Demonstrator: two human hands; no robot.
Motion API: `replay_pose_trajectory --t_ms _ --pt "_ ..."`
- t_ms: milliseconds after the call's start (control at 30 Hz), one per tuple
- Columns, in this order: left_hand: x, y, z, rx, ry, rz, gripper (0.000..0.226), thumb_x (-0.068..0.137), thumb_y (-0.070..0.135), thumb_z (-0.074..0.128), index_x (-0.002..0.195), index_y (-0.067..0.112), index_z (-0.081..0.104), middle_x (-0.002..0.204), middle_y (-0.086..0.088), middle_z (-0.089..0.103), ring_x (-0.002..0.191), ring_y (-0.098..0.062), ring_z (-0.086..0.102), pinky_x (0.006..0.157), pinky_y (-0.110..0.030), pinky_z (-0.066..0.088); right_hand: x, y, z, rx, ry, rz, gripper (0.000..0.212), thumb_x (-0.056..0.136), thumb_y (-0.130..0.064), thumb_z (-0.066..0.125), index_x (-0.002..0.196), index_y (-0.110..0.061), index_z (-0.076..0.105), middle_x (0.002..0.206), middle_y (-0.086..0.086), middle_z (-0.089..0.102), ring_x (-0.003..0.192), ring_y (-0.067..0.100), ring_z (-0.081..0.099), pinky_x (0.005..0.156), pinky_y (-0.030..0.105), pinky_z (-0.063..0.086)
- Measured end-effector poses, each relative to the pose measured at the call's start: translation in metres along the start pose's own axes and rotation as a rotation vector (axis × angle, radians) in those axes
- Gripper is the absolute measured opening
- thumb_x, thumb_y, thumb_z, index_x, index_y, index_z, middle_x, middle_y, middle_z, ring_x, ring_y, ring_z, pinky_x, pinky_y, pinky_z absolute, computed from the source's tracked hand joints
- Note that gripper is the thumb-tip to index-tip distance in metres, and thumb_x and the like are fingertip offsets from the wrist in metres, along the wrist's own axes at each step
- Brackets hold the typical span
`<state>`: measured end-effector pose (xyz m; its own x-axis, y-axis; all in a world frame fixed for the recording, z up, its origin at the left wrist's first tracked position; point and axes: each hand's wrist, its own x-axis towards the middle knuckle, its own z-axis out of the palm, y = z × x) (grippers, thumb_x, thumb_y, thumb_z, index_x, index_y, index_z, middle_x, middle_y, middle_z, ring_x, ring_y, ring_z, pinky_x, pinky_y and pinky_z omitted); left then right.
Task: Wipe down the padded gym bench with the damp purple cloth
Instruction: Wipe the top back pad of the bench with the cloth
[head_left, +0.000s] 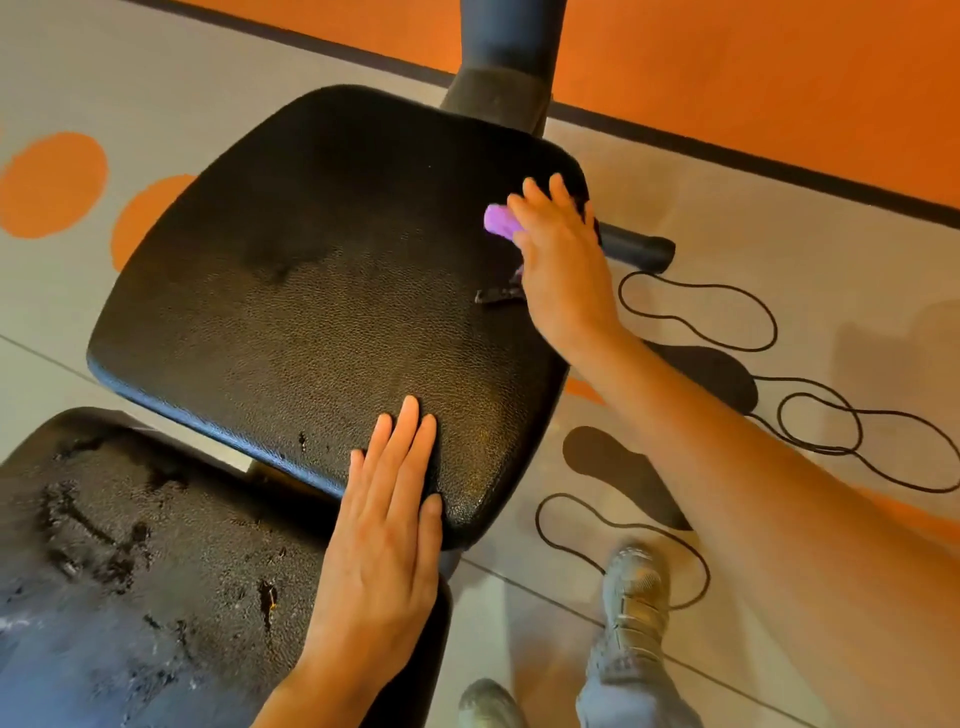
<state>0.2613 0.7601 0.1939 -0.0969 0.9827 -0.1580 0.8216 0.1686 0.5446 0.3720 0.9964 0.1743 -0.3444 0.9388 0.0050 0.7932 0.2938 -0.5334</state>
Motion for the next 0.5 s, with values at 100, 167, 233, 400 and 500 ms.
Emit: replay_pose_trajectory --t_ms 100,167,233,400,500 --pt "0.000 -0.002 0.001 -0.002 0.004 0.019 0.056 0.102 0.030 0.026 0.157 0.025 0.017 0.165 0.017 0.005 0.153 -0.005 -0.001 0.122 -0.019 -0.006 0.016 -0.001 0.002 -0.035 0.017 0.024 0.048 0.096 -0.003 0.048 0.143 -0.012 0.040 0.155 0.008 0.033 0.149 0.026 0.015 0.121 0.042 0.008" --pt "0.000 -0.004 0.000 -0.011 -0.003 0.027 0.056 0.103 0.028 0.028 0.157 0.024 0.017 0.165 0.016 0.005 0.153 -0.007 -0.001 0.122 -0.021 -0.006 -0.035 -0.009 0.006 0.020 0.044 0.010 0.051 0.091 0.000 0.053 0.140 -0.011 0.044 0.152 0.010 0.037 0.147 0.028 0.020 0.120 0.042 0.011" --pt "-0.001 -0.005 -0.001 -0.028 -0.012 0.036 0.056 0.103 0.028 0.029 0.157 0.024 0.016 0.165 0.016 0.004 0.153 -0.007 -0.001 0.122 -0.020 -0.006 -0.107 -0.020 0.010 0.113 0.086 -0.035 0.045 0.089 -0.004 0.051 0.134 -0.008 0.052 0.146 0.015 0.045 0.142 0.034 0.031 0.116 0.048 0.024" --pt "-0.001 -0.007 -0.002 -0.014 -0.015 0.053 0.056 0.103 0.032 0.025 0.157 0.024 0.014 0.165 0.018 0.001 0.153 -0.006 -0.002 0.122 -0.020 -0.006 -0.097 -0.015 0.011 0.081 -0.012 -0.081 0.046 0.088 -0.003 0.054 0.134 -0.001 0.051 0.142 0.019 0.050 0.137 0.038 0.041 0.112 0.053 0.032" --pt "-0.004 -0.005 -0.002 0.032 -0.016 0.067 0.056 0.103 0.033 0.022 0.157 0.025 0.011 0.165 0.018 -0.001 0.153 -0.004 -0.004 0.122 -0.020 -0.005 -0.021 -0.008 0.000 0.009 -0.006 0.056 0.051 0.094 -0.003 0.053 0.142 -0.013 0.042 0.155 0.008 0.032 0.149 0.025 0.016 0.121 0.042 0.010"
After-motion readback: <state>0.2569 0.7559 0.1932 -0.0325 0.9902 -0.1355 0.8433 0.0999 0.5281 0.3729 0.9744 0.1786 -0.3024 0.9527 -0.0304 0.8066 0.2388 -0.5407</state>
